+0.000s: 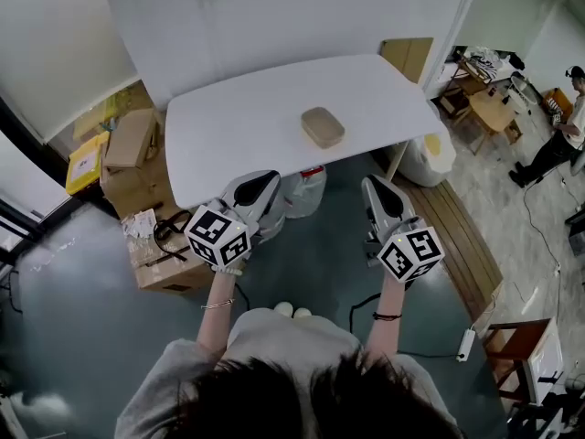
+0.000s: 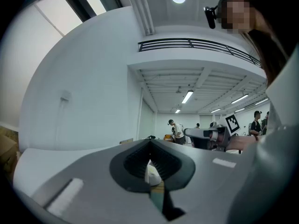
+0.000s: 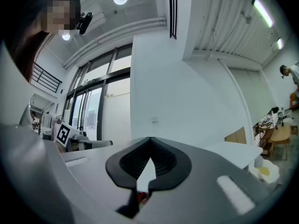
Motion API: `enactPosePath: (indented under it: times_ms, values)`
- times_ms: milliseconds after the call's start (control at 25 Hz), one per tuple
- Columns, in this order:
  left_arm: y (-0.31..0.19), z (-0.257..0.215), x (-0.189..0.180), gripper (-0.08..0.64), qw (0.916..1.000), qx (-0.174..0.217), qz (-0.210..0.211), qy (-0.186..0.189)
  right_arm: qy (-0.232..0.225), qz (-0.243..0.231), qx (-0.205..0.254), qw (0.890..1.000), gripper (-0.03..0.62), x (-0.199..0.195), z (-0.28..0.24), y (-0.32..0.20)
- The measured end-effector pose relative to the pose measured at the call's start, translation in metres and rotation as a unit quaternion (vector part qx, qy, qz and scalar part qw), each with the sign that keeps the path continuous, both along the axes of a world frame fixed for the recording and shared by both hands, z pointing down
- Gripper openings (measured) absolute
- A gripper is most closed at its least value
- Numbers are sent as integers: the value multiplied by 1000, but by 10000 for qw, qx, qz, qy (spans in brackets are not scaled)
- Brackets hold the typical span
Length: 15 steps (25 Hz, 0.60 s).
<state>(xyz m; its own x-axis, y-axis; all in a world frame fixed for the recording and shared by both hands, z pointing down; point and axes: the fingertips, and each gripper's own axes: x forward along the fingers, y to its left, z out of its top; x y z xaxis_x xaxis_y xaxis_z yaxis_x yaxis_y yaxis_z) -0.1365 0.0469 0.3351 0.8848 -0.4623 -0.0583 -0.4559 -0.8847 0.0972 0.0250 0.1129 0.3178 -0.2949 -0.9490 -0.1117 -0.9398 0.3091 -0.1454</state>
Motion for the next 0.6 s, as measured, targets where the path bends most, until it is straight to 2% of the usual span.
enactPosePath:
  times_ms: [600]
  values:
    - [-3,17,13,-9,9995,-185,-243,-61,-485,-295,-47,9984,12,20,12,-13]
